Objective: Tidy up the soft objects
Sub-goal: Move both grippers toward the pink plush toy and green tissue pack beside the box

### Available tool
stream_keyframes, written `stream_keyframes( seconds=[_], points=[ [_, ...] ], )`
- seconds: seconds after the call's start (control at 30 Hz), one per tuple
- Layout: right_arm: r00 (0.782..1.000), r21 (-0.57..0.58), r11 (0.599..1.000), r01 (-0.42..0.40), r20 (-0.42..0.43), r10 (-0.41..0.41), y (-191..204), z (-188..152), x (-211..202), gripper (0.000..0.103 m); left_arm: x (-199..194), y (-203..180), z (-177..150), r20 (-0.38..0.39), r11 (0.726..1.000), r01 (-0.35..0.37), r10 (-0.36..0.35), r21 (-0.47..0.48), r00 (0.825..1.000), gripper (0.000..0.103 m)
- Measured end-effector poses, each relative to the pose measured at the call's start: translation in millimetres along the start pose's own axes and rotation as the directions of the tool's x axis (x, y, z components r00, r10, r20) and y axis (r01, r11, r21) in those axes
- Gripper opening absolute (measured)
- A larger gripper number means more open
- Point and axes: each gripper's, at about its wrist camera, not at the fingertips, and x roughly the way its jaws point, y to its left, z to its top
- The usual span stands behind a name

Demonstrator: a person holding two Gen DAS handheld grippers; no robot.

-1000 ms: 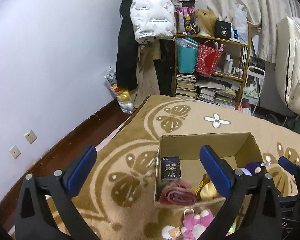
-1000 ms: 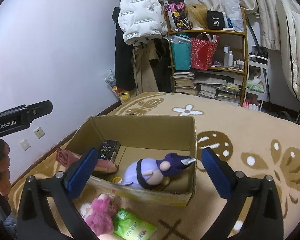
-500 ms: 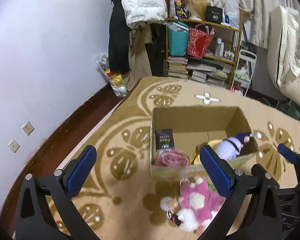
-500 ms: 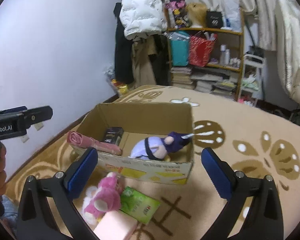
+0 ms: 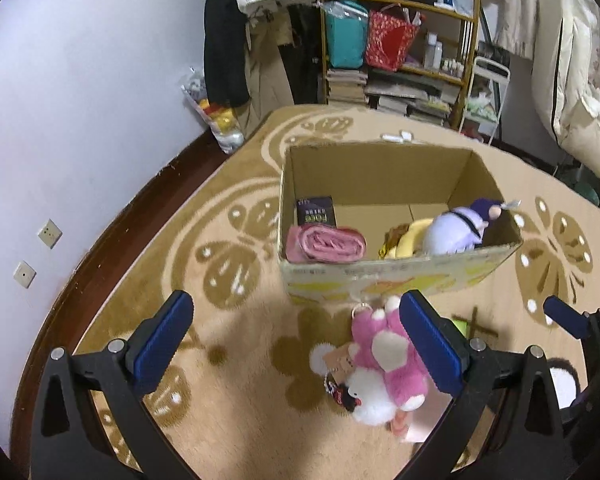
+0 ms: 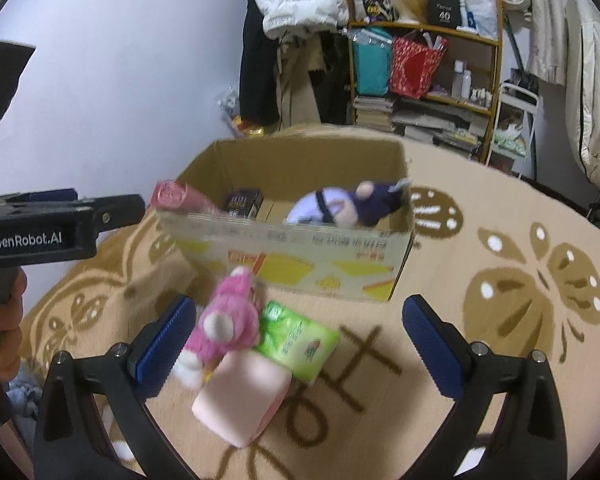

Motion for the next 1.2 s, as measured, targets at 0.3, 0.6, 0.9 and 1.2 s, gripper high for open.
stream_keyframes(
  seconds=[0.3, 0.6, 0.9, 1.2],
  points=[
    [0.992, -0.006, 1.000, -0.025, -0.120, 0.024, 5.3, -22.2, 24.3, 0.103, 26.4, -15.9, -10.8, -0.089, 0.999, 0.030, -0.027, 0.032, 0.996, 0.102],
    [0.980, 0.003, 0.999, -0.046, -0.195, 0.046, 5.4, -32.2, 46.2, 0.103, 46.5, -31.7, -14.9, -0.132, 0.997, 0.053, -0.045, 0.057, 0.990, 0.102],
    [0.970, 0.028, 0.997, -0.071, -0.233, 0.075, 2.5, -35.2, 57.5, 0.103, 60.0, -44.7, -16.7, -0.159, 0.994, 0.098, -0.088, 0.055, 0.983, 0.102],
    [0.964, 0.036, 0.995, -0.089, -0.249, 0.095, 5.2, -35.1, 65.5, 0.103, 62.1, -54.4, -17.7, -0.176, 0.988, 0.135, -0.121, 0.070, 0.977, 0.102]
  ],
)
